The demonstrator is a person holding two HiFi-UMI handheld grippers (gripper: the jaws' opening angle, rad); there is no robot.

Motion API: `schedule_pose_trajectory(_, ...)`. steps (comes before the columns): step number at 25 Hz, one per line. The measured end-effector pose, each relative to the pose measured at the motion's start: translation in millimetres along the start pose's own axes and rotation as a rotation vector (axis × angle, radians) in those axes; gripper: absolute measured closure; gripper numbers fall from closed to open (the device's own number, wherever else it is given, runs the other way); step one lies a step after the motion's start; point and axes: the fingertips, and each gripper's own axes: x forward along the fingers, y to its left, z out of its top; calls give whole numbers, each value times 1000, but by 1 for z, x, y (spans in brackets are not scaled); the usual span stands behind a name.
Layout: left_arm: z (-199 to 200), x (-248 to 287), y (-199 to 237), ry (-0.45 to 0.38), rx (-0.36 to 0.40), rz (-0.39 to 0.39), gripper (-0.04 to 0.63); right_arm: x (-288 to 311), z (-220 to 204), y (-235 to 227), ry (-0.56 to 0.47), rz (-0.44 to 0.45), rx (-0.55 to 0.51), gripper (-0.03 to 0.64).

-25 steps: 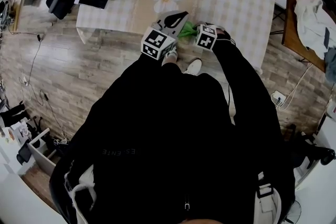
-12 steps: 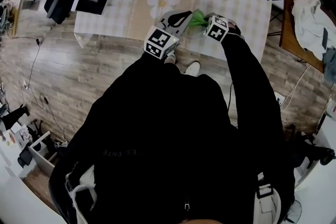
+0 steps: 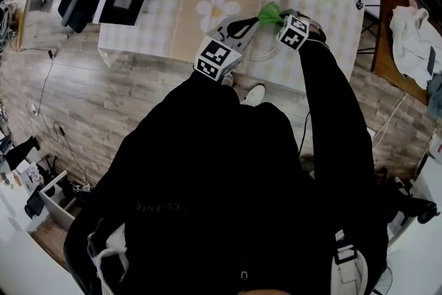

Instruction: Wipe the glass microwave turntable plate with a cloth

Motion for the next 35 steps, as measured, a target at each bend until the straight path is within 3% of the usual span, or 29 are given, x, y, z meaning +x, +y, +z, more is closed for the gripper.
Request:
schedule_pose_trajectory(14,2,25,20,16,-12,-45,574,33,19,-56,11,-110,-48,505)
schedule_pose_trajectory(35,-9,14,14,26,-35,-41,574,34,4,-1,43,26,-80,517)
